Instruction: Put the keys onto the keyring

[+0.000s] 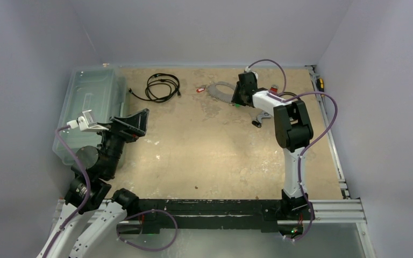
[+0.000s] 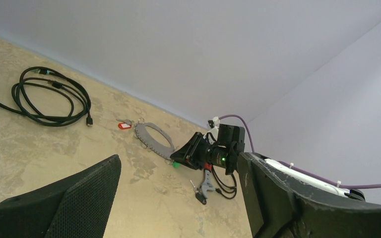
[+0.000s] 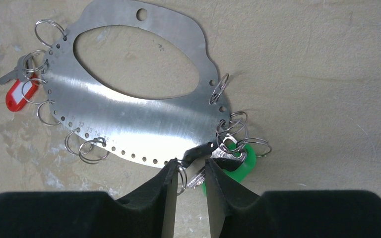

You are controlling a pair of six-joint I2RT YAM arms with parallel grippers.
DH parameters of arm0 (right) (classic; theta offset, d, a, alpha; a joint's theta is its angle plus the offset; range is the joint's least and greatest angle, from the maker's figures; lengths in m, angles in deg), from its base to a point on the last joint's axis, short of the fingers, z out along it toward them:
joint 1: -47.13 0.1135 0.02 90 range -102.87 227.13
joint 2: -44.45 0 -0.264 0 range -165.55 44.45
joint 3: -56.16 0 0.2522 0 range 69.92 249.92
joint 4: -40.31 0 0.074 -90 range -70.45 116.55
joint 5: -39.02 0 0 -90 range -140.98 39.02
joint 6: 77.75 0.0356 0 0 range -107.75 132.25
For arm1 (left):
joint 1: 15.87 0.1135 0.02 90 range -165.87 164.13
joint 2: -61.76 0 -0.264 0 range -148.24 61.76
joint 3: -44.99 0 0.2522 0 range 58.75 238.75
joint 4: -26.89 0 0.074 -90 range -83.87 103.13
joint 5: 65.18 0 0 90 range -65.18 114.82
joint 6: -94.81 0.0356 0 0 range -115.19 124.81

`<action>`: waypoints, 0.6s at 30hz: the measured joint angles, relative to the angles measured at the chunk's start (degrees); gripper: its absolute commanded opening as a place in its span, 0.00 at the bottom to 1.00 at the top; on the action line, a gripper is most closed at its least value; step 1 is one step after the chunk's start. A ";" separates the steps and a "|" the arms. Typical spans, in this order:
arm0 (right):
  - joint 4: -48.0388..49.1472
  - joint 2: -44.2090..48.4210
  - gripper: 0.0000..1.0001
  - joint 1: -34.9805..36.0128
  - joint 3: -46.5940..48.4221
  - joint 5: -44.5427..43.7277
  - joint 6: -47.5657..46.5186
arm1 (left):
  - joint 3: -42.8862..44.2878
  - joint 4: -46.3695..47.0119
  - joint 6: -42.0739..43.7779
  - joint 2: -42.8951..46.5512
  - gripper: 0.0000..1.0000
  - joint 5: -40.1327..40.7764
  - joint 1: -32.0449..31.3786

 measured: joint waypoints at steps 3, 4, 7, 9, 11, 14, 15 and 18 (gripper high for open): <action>0.20 0.00 0.37 -0.02 0.00 0.52 -0.48 | 0.00 0.17 0.00 -0.13 0.86 -0.07 0.00; 0.31 0.00 0.38 -0.02 0.00 0.87 -0.68 | 0.00 0.17 0.00 -0.17 0.86 -0.11 0.00; 0.52 0.09 0.40 0.00 -0.02 1.33 -1.20 | 0.00 0.24 0.00 -0.33 0.86 -0.31 0.00; 0.52 0.22 0.40 0.00 -0.15 1.33 -1.53 | 0.00 0.33 0.00 -0.46 0.86 -0.42 0.00; 0.57 0.31 0.39 0.00 -0.28 1.36 -1.77 | 0.00 0.50 0.00 -0.55 0.86 -0.44 0.00; 0.61 0.33 0.37 0.00 -0.35 1.36 -2.01 | 0.00 0.79 0.00 -0.59 0.86 -0.46 0.00; 0.66 0.33 0.37 0.00 -0.42 1.36 -2.05 | 0.00 0.85 0.00 -0.59 0.86 -0.46 0.00; 0.79 0.33 0.34 0.00 -0.48 1.57 -2.08 | 0.00 1.01 0.00 -0.61 0.86 -0.63 0.02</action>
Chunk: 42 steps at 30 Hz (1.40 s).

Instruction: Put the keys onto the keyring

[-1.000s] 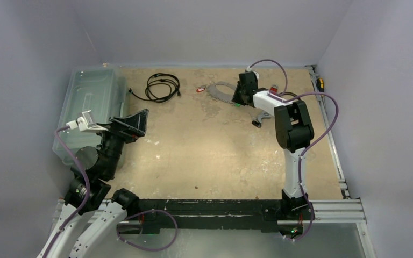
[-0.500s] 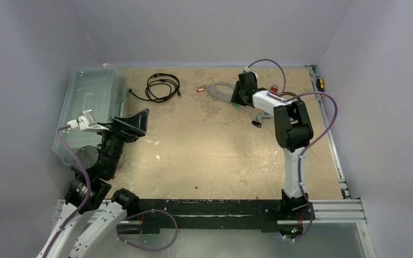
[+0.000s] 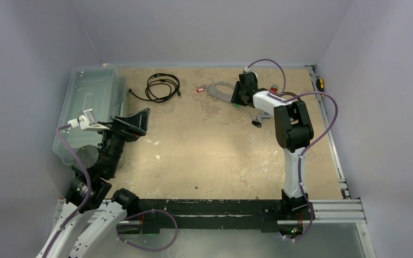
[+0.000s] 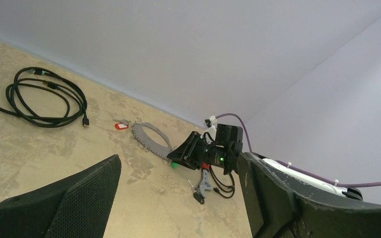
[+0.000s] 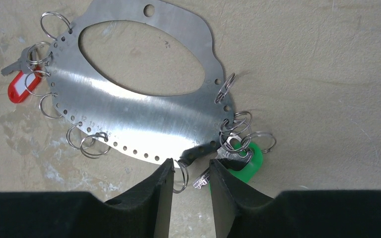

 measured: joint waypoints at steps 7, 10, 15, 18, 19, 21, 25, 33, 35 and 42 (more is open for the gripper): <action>0.11 0.00 0.32 0.00 -0.42 1.03 0.04 | 0.00 0.02 0.00 -0.09 0.86 -0.44 0.09; 0.74 0.00 0.28 0.00 -0.76 1.38 0.04 | 0.00 0.04 0.00 -0.09 0.86 -0.66 0.11; 1.73 0.00 0.14 0.04 -1.42 1.51 0.04 | 0.00 0.09 0.00 -0.11 0.86 -1.11 0.24; 2.16 0.00 0.12 0.15 -1.73 1.57 0.07 | 0.00 0.11 0.00 -0.11 0.86 -1.22 0.46; 2.25 0.00 0.12 0.17 -1.81 1.66 0.09 | 0.00 0.15 0.00 -0.11 0.86 -1.25 0.48; 2.43 0.00 0.16 0.24 -1.88 1.70 0.07 | 0.00 0.20 0.00 -0.11 0.86 -1.27 0.48; 2.82 0.04 0.24 0.33 -2.03 1.90 0.20 | 0.00 0.20 0.00 -0.11 0.86 -1.29 0.48; 2.71 0.76 0.15 0.66 -2.89 2.47 0.28 | 0.00 0.20 0.00 -0.11 0.86 -1.33 0.48; 2.73 0.76 0.10 0.66 -3.04 2.51 0.42 | 0.00 0.20 0.00 -0.11 0.86 -1.36 0.48; 2.60 0.76 0.00 0.66 -3.10 2.58 0.66 | 0.00 0.20 0.04 -0.11 0.86 -1.53 0.48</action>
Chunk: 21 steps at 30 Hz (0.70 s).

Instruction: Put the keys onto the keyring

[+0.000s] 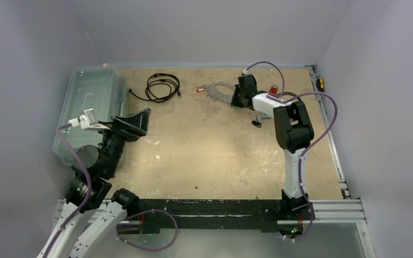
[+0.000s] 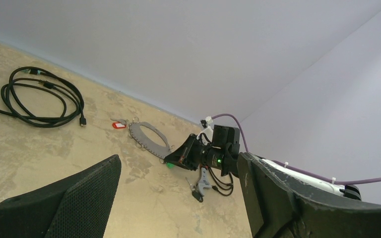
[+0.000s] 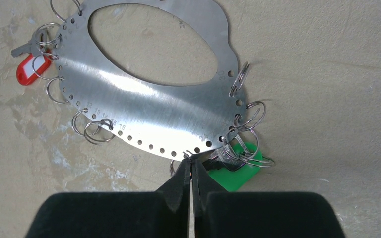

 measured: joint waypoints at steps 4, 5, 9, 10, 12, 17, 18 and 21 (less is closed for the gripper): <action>0.02 0.07 0.00 0.00 -0.04 0.20 -0.46 | 0.00 0.02 0.37 0.00 0.96 -0.20 0.00; -0.26 0.22 0.00 0.00 -0.04 0.33 -1.03 | 0.00 0.11 1.05 -0.04 0.99 -0.63 0.00; -2.51 1.40 0.00 0.39 -0.11 0.35 -4.15 | 0.00 0.90 3.87 -1.29 0.99 -3.37 0.02; -2.93 1.90 0.00 0.59 -0.28 0.28 -4.96 | 0.00 1.05 4.66 -1.95 0.99 -4.13 0.04; -3.37 3.80 0.00 1.18 -1.38 0.00 -6.97 | 0.00 0.94 6.54 -3.45 0.99 -4.81 0.04; -3.19 11.30 0.00 3.17 -5.07 -1.46 -11.74 | 0.26 -1.05 10.40 -6.93 0.99 -4.20 0.04; -2.95 12.46 0.00 3.52 -5.57 -1.88 -12.50 | 0.44 -1.44 10.80 -7.54 0.99 -3.96 0.07; -2.08 16.20 0.00 5.07 -7.26 -4.44 -15.30 | 1.16 -2.56 12.50 -9.68 0.99 -3.45 0.15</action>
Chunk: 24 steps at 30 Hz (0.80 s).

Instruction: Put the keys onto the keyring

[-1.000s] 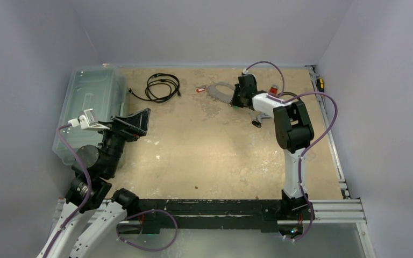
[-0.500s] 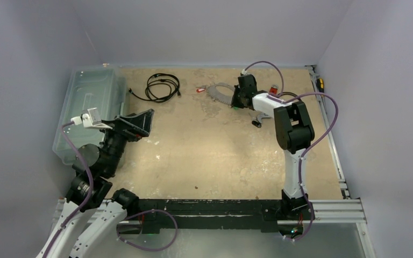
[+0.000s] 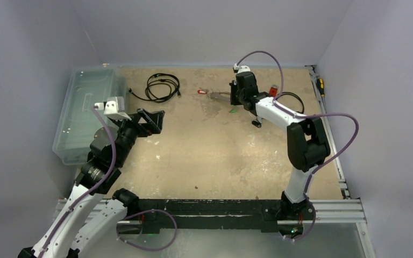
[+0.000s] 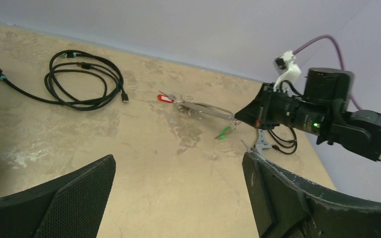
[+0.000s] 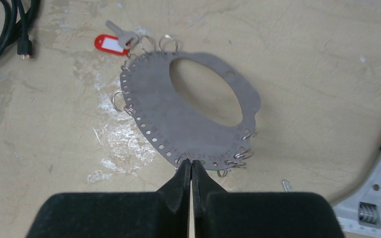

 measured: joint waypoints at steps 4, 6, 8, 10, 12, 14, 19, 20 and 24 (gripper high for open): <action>1.55 3.54 0.00 2.38 -2.08 -4.44 -3.50 | 0.33 -1.11 1.14 -1.36 0.99 1.05 0.24; 2.36 5.22 0.00 3.56 -3.43 -6.47 -4.92 | 0.35 -1.66 1.81 -1.64 0.99 1.84 0.35; 3.56 7.15 0.00 4.70 -5.27 -8.09 -6.34 | 0.35 -1.79 2.45 -1.66 0.99 2.34 0.52; 5.03 9.64 0.00 5.64 -7.63 -9.33 -7.80 | 0.35 -1.77 3.37 -1.51 0.99 2.43 0.59; 7.04 12.90 0.00 6.71 -10.43 -10.54 -9.53 | 0.35 -1.46 4.46 -0.98 0.99 1.92 0.59; 9.68 16.31 0.00 7.80 -13.03 -11.34 -11.37 | 0.20 -0.81 5.51 -0.35 0.99 0.79 0.59; 15.78 23.56 0.00 10.97 -18.29 -12.28 -16.57 | -0.22 0.96 6.95 0.94 0.99 -1.92 0.59; 16.98 24.96 0.00 11.85 -19.32 -12.24 -17.73 | -0.24 1.25 7.06 0.94 0.99 -2.38 0.59; 20.37 29.83 0.00 15.08 -22.53 -11.96 -21.55 | -1.57 3.15 7.91 1.62 0.99 -4.87 0.59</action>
